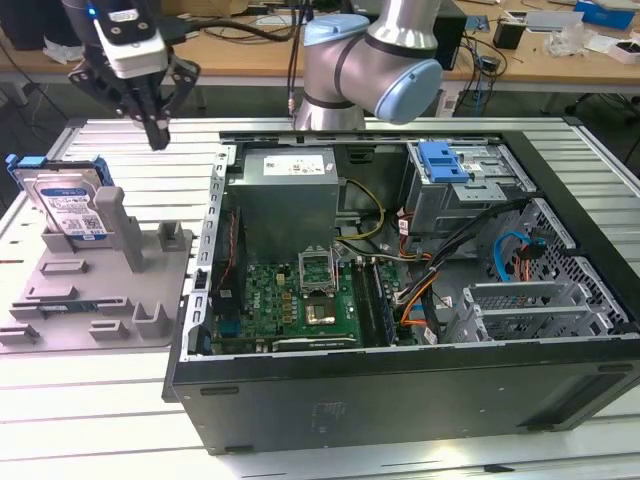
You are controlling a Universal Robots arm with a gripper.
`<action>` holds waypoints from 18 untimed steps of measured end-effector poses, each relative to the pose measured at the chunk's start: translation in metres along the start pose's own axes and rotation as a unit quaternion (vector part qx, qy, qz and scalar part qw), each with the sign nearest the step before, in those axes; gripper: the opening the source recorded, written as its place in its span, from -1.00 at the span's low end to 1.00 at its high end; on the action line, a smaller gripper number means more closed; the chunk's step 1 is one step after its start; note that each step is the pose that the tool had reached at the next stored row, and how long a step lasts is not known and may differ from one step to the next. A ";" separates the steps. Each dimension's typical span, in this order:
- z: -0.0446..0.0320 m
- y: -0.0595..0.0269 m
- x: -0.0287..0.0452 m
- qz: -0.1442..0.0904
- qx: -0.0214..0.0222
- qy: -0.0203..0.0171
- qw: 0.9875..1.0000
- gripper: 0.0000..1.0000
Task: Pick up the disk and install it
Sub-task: 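Reach for the disk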
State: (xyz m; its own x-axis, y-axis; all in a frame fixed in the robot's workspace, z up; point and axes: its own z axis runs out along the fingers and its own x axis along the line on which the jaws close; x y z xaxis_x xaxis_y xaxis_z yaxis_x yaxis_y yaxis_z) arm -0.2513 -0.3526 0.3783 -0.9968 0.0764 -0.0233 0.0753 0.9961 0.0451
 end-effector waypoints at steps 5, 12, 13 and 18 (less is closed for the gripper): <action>0.0037 0.0067 0.0283 0.001 0.000 0.000 1.000 -0.79; 0.0105 0.0160 0.0769 0.003 0.000 0.000 1.000 -0.79; 0.0110 0.0167 0.0804 0.003 0.000 0.000 1.000 -0.79; 0.0143 0.0212 0.1027 0.004 0.000 0.000 1.000 -0.79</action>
State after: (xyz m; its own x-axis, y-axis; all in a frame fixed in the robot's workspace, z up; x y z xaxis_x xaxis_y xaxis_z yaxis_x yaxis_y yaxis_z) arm -0.3517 -0.3231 0.3626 -0.9962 0.0840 -0.0233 0.0829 0.9955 0.0451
